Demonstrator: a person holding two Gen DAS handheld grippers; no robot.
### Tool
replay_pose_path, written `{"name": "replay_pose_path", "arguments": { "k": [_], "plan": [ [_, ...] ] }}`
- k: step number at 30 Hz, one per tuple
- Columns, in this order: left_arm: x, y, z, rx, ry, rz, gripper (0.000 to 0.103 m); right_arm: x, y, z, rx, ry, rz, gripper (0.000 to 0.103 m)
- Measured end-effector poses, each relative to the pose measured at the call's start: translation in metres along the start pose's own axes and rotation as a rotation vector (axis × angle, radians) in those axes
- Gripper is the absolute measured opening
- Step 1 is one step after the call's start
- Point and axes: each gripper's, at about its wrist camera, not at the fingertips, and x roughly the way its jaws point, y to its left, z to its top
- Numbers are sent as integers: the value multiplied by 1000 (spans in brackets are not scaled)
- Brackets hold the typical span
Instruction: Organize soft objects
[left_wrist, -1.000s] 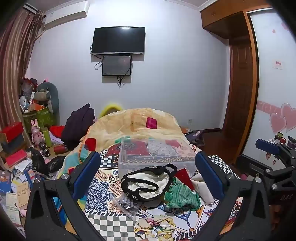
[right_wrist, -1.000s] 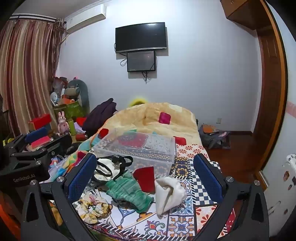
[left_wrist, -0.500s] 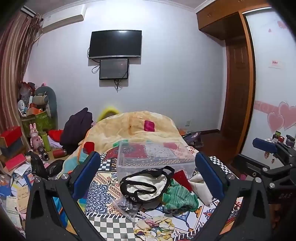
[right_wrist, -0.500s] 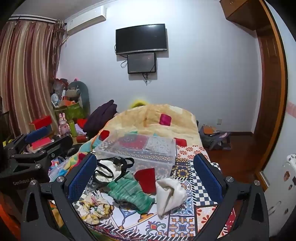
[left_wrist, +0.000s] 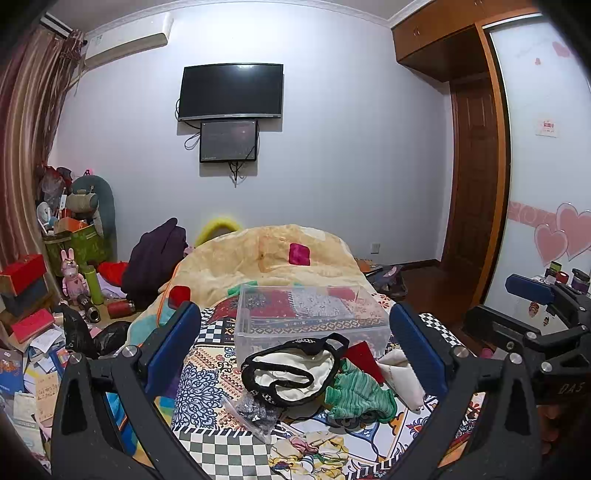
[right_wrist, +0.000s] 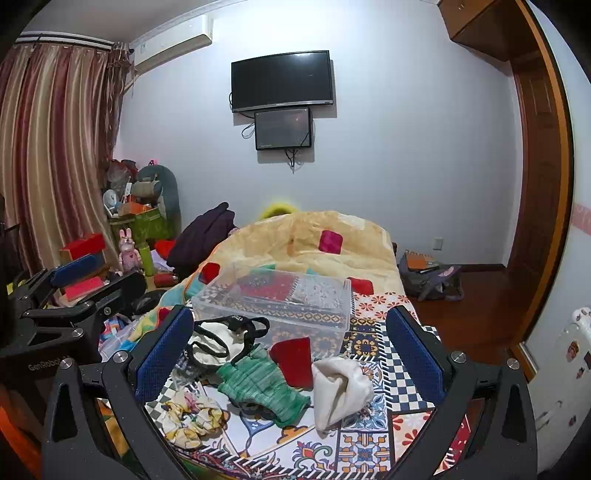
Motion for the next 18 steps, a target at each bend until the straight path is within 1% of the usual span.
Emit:
{"name": "replay_pose_path", "arguments": {
  "k": [18],
  "plan": [
    [-2, -3, 3, 14, -6, -3, 103, -6, 2, 8, 4, -12, 2, 103]
  ]
}}
